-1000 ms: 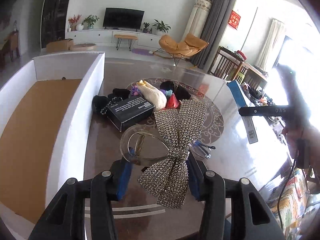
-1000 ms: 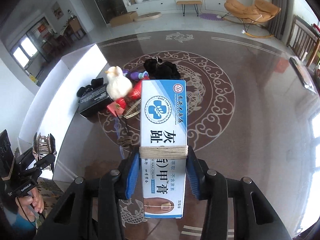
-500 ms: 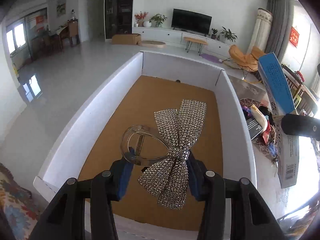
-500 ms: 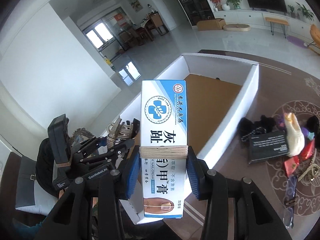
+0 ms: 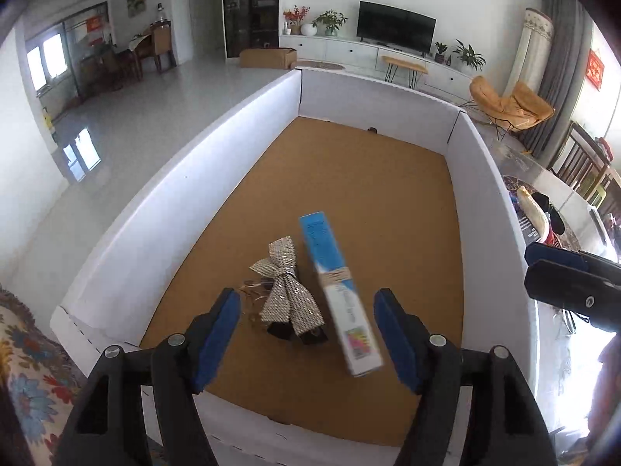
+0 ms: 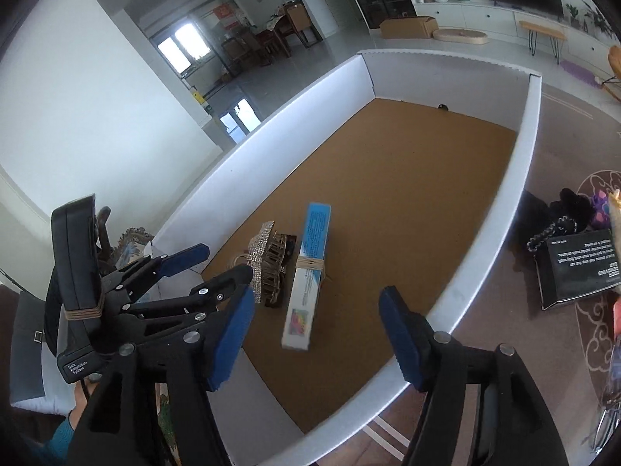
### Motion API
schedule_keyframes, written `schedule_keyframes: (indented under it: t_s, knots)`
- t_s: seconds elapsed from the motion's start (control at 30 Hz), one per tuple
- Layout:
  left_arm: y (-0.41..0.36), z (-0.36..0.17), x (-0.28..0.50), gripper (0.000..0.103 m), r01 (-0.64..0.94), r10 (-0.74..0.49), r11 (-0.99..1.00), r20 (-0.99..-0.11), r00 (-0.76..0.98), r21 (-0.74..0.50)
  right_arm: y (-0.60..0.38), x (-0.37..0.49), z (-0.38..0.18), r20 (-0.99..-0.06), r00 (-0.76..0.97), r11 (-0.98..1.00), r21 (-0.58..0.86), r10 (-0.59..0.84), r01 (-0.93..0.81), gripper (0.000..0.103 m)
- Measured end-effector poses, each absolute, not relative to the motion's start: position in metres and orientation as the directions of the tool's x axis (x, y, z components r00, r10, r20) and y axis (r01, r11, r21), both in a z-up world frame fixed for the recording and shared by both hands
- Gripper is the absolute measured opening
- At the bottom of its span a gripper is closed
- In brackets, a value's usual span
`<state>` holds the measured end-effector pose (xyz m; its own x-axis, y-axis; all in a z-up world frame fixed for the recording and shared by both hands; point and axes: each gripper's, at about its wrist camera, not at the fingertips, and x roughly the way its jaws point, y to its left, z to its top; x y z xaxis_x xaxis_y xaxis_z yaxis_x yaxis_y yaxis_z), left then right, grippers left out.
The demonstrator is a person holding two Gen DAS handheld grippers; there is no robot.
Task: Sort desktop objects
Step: 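Move both open tools back over the table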
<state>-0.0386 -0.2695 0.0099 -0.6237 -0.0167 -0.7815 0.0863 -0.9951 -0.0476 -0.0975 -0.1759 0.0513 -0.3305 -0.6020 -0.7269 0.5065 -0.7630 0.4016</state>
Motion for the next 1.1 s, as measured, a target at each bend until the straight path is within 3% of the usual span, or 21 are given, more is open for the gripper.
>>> schedule_keyframes:
  t_s: [0.07,0.17,0.23,0.27,0.33,0.4,0.5,0.6,0.87,1.1]
  knots:
    - [-0.249,0.024,-0.028,0.07,0.041,0.037,-0.995,-0.753,-0.657,-0.085,-0.144,-0.09,0.066,-0.687,-0.419,-0.782,0.371,-0.594,0.501,0.083]
    - [-0.2,0.047,-0.005,0.071,-0.089,0.171,-0.984,-0.707,-0.686,-0.151,-0.084,-0.074,0.077,-0.627,-0.58,-0.846,0.288,-0.521,0.449,0.095]
    - [-0.156,0.056,0.013,0.076,-0.194,0.267,-0.964,-0.682,-0.68,-0.184,-0.034,-0.059,0.075,-0.603,-0.673,-0.901,0.225,-0.428,0.371,0.096]
    - [-0.133,0.059,0.022,0.087,-0.239,0.308,-0.951,-0.673,-0.673,-0.197,-0.003,-0.052,0.078,-0.6,-0.707,-0.926,0.198,-0.374,0.321,0.096]
    - [-0.089,0.054,0.039,0.096,-0.316,0.381,-0.922,-0.661,-0.647,-0.223,0.052,-0.032,0.066,-0.62,-0.745,-0.968,0.132,-0.248,0.213,0.096]
    - [-0.049,0.038,0.049,0.096,-0.377,0.437,-0.894,-0.665,-0.605,-0.244,0.1,-0.009,0.048,-0.664,-0.735,-0.989,0.056,-0.14,0.139,0.097]
    - [0.002,0.002,0.044,0.096,-0.416,0.43,-0.884,-0.716,-0.55,-0.211,0.166,0.028,0.012,-0.749,-0.662,-0.997,-0.056,0.001,0.061,0.097]
    - [0.036,-0.03,0.025,0.096,-0.424,0.381,-0.892,-0.768,-0.514,-0.159,0.192,0.05,-0.012,-0.802,-0.596,-0.995,-0.088,0.041,0.051,0.096]
    - [0.04,-0.075,-0.029,0.096,-0.304,0.236,-0.949,-0.823,-0.517,-0.081,0.185,0.03,-0.034,-0.829,-0.56,-0.999,-0.009,-0.019,0.047,0.099]
    - [0.033,-0.08,-0.062,0.097,-0.204,0.145,-0.978,-0.812,-0.566,-0.033,0.17,-0.004,-0.038,-0.809,-0.587,-0.998,-0.014,-0.022,0.057,0.103]
